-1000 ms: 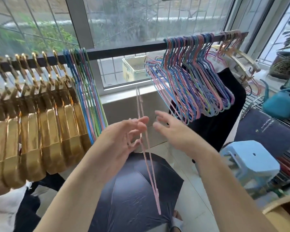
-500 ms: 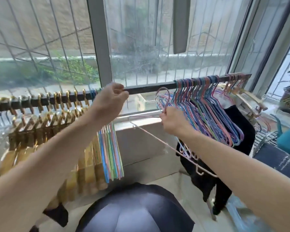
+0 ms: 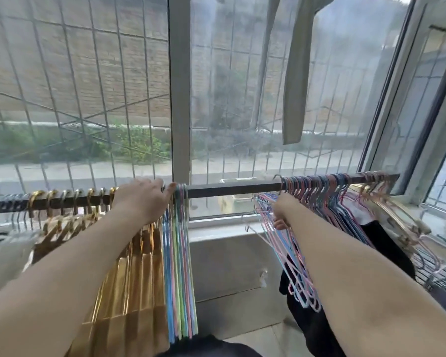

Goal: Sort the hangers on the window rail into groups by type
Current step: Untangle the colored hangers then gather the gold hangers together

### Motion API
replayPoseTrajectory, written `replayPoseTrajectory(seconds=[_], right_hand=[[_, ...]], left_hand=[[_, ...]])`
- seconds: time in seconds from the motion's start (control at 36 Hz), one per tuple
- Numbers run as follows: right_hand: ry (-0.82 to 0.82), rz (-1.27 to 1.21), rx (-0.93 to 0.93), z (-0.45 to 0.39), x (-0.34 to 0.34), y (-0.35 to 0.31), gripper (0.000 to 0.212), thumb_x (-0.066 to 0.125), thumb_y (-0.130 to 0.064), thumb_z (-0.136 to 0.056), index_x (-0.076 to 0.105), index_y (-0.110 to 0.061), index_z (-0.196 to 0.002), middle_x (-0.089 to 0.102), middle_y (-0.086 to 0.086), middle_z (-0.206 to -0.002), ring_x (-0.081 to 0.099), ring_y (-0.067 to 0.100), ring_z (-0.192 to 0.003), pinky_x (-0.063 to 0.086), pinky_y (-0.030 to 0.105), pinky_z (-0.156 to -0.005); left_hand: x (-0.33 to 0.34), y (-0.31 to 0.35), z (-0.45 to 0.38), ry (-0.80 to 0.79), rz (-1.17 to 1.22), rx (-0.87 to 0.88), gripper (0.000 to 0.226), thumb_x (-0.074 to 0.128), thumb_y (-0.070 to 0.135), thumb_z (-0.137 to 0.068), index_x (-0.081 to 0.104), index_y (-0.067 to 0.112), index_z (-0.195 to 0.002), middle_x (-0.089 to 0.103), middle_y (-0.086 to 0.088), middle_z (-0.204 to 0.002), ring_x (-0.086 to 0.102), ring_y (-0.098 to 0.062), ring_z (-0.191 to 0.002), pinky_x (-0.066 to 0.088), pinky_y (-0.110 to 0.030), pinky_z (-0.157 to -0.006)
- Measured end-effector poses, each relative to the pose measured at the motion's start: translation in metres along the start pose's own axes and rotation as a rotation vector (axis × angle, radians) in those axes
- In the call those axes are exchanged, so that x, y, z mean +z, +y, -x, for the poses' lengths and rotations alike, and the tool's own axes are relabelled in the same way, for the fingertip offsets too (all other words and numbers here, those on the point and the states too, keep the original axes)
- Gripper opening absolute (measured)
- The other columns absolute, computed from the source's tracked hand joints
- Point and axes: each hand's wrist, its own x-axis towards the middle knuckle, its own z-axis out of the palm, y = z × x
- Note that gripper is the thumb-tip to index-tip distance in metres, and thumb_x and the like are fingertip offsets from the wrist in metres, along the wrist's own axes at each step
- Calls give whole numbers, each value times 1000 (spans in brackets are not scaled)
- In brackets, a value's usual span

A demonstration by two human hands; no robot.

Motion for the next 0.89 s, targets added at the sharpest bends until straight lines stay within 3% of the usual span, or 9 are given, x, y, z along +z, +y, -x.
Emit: replayPoseTrajectory(seconds=[0.08,0.17,0.25,0.39,0.47,0.56,0.61,0.75,0.89], right_hand=[[-16,119,69,-10,5,6,27,27,5,-103,50,3,-116,46,18,-65,43,22,-44,40,30,-45],[23,212,49,2,0,6,32,35,4,-102,51,10,-129,62,21,-80,60,28,-58,54,32,-54],[112,336,-4,5,-5,-1,35,46,-4,-98,53,6,-131,67,17,-106,70,29,-86,58,35,-74],[242,738,-81,27,-19,-6,43,45,-15,-98,54,-6,-139,59,14,-134,61,30,-119,51,42,-93],[189,856,-156,29,-22,-17,34,46,-11,-100,60,-3,-130,64,15,-125,64,31,-115,53,42,-94],[-211,671,-121,33,0,-34,26,41,-14,-107,64,-1,-105,69,13,-87,67,25,-76,59,33,-67],[-380,463,-161,41,24,-44,24,42,-19,-108,59,-3,-103,67,12,-82,65,24,-66,55,31,-60],[-532,128,-398,73,84,-44,35,50,-30,-107,57,-1,-125,70,11,-106,69,22,-83,61,37,-75],[-595,37,-452,92,116,-38,37,55,-34,-105,55,-3,-124,70,10,-97,70,20,-81,61,39,-81]], left_hand=[[4,-2,-2,-13,10,-13,89,-8,72,-95,52,20,-137,62,-9,-138,57,-28,-128,49,-47,-104],[6,-3,-5,2,-1,-9,91,-9,73,-94,50,21,-139,61,-9,-140,56,-28,-130,48,-48,-106],[5,-3,-8,-8,3,-14,86,-5,72,-97,47,21,-143,58,-9,-145,54,-28,-134,47,-47,-107],[9,0,-9,-5,-14,-1,82,-2,70,-99,47,21,-144,57,-10,-147,53,-28,-136,46,-47,-108],[10,4,-11,12,-14,15,82,-1,70,-99,51,21,-139,60,-9,-143,55,-28,-131,47,-47,-105],[10,2,-11,22,-10,16,80,1,72,-99,54,22,-133,63,-7,-137,58,-27,-125,51,-46,-100],[10,-3,-10,16,-2,14,79,2,72,-99,54,22,-133,63,-7,-136,58,-26,-125,51,-46,-99],[12,-7,-13,2,21,6,80,1,74,-98,54,22,-128,64,-7,-128,59,-27,-119,52,-48,-97],[11,-4,-13,-13,23,-8,80,1,73,-98,51,22,-135,62,-7,-136,57,-27,-126,49,-48,-101]])
